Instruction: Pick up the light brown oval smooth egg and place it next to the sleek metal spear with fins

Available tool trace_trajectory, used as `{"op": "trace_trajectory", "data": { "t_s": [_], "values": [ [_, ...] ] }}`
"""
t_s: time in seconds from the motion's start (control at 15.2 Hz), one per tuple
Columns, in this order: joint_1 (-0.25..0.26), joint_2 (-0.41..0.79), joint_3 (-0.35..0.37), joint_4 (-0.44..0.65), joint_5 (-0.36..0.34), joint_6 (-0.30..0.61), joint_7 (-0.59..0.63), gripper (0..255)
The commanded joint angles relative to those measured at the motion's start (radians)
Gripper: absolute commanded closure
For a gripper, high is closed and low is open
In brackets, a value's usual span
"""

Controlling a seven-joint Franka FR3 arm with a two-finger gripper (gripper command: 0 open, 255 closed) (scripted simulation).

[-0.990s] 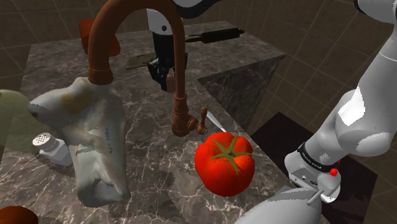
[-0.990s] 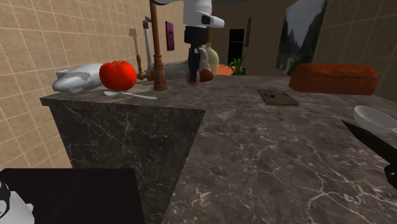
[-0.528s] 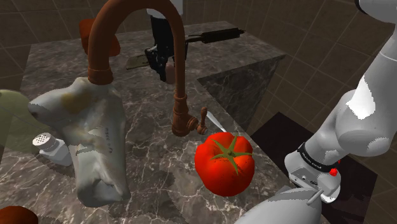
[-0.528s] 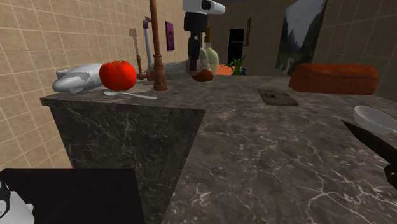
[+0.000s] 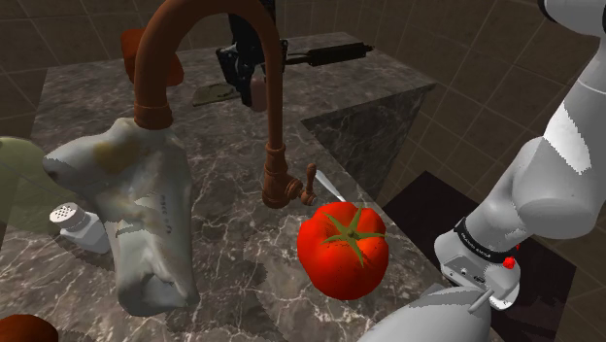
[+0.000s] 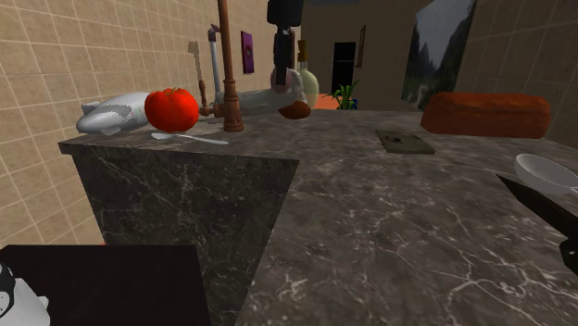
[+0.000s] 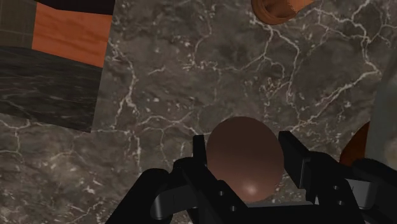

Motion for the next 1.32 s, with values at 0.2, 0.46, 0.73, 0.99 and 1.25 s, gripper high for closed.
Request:
{"op": "trace_trajectory", "data": {
  "t_s": [0.2, 0.46, 0.73, 0.99, 1.25],
  "values": [
    [0.006, 0.017, 0.002, 0.089, -0.006, -0.073, 0.01, 255],
    [-0.037, 0.011, -0.025, 0.088, -0.003, -0.082, -0.059, 255],
    [-0.09, 0.019, -0.061, 0.103, -0.005, -0.096, -0.148, 255],
    [-0.139, 0.044, -0.095, 0.142, -0.012, -0.116, -0.232, 255],
    [-0.186, 0.089, -0.127, 0.207, -0.022, -0.143, -0.313, 255]
  ]
}}
